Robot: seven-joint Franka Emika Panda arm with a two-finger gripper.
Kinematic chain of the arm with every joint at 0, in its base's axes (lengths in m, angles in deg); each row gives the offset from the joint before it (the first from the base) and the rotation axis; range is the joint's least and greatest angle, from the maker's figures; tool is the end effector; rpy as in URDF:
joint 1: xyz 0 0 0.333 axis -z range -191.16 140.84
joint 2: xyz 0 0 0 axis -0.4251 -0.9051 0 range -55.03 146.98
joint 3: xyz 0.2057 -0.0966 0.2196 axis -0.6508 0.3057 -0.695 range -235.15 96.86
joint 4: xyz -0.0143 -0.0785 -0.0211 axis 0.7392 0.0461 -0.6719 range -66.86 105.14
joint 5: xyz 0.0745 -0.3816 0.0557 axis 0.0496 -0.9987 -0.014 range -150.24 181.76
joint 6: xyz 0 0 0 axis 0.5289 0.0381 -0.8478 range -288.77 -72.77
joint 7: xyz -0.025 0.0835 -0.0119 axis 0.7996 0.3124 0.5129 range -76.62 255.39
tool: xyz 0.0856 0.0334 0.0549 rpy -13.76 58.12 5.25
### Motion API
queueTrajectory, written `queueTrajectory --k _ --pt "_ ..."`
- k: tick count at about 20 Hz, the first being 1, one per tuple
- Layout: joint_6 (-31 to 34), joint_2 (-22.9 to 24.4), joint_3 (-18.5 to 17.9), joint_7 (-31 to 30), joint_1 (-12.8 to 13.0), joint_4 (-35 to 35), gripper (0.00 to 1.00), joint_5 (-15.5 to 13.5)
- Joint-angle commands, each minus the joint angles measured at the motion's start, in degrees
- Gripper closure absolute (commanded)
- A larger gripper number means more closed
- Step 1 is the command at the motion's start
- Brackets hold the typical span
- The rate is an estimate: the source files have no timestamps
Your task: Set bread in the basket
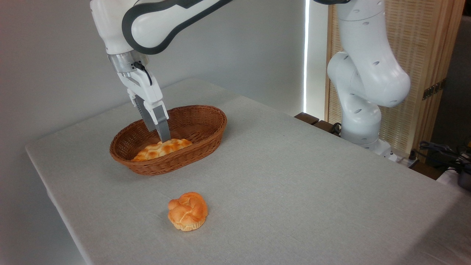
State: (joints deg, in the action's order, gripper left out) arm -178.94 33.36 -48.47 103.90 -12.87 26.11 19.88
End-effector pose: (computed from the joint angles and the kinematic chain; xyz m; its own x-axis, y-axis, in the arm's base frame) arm 0.5289 -0.3177 0.4668 0.6627 -0.7466 -0.0581 -0.7467 -0.6647 0.0244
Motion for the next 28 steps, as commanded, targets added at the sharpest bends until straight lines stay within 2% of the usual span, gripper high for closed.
queueTrajectory --k 1,3,6,11,13,15,19,20,22,28 --pt "1.3 1.9 -1.4 -0.5 -0.5 -2.3 0.0 1.1" --pt "3.3 3.8 -4.8 1.4 -0.5 -3.6 0.0 1.0" --pt "7.1 8.2 -10.3 11.8 -0.5 -3.9 0.0 -0.3" --pt "12.6 13.9 -20.9 24.4 -0.5 -3.9 0.0 -4.9" --pt "14.3 15.1 -23.6 27.7 -0.5 -3.9 0.0 -6.1" --pt "14.8 16.0 -25.8 28.3 -0.6 -3.9 0.0 -6.7" --pt "15.7 15.8 -25.4 27.8 -1.1 -3.8 0.0 -6.8" --pt "16.0 15.8 -25.0 27.8 -1.9 -3.8 0.0 -6.8" --pt "16.7 15.8 -21.8 28.0 -5.4 -3.8 0.0 -6.8" --pt "16.7 15.7 -21.5 28.0 -6.0 -3.8 0.0 -6.7"
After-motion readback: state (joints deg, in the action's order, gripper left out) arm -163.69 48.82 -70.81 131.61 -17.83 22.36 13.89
